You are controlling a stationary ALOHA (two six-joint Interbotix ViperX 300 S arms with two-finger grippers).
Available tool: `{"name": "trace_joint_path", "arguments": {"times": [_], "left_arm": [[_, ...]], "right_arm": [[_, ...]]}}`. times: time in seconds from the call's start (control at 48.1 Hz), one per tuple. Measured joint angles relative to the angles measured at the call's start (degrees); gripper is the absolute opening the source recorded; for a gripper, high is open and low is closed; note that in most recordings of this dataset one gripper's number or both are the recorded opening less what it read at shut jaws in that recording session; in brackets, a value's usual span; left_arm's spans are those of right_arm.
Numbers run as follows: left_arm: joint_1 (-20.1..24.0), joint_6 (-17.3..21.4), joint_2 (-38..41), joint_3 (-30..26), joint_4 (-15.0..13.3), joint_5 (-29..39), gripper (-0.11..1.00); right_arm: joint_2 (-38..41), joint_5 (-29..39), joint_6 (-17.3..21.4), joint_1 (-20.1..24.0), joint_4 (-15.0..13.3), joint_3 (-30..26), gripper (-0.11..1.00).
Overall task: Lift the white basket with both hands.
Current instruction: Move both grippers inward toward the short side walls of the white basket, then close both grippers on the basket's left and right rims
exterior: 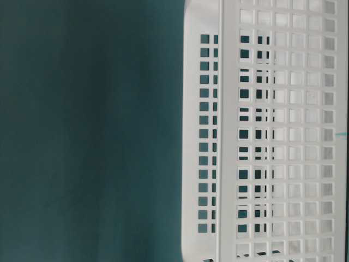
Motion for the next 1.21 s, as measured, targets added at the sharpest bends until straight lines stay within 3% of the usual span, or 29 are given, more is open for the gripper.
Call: {"name": "trace_joint_path", "arguments": {"times": [0.166, 0.25, 0.478, 0.645, 0.853, 0.998, 1.206], "left_arm": [[0.97, -8.96, 3.16, -0.70, 0.00, 9.32, -0.05], [1.32, -12.13, 4.04, -0.97, 0.00, 13.71, -0.05], [1.41, -12.83, 7.82, -1.41, 0.00, 21.36, -0.04], [1.41, -12.83, 12.74, -3.78, 0.09, 26.37, -0.04], [1.32, -12.57, 16.96, -7.03, 0.09, 30.85, -0.04], [1.14, -12.66, 18.28, -8.09, 0.00, 31.11, -0.05], [0.44, -11.87, 18.72, -8.17, 0.09, 31.11, 0.00]], "right_arm": [[3.34, 7.21, 6.06, 0.70, -1.41, -2.55, 0.01], [5.54, 10.11, 7.29, 1.67, -2.46, -4.13, 0.01], [13.54, 22.76, 7.82, 5.36, -13.27, -9.32, 0.01], [17.05, 29.71, 8.88, 6.59, -16.00, -11.60, 0.01], [17.05, 28.74, 9.23, 6.86, -16.17, -11.25, 0.01], [16.52, 23.64, 9.40, 6.94, -16.17, -10.11, 0.05], [16.35, 17.58, 12.04, 7.03, -15.56, -7.03, 0.17]]}}
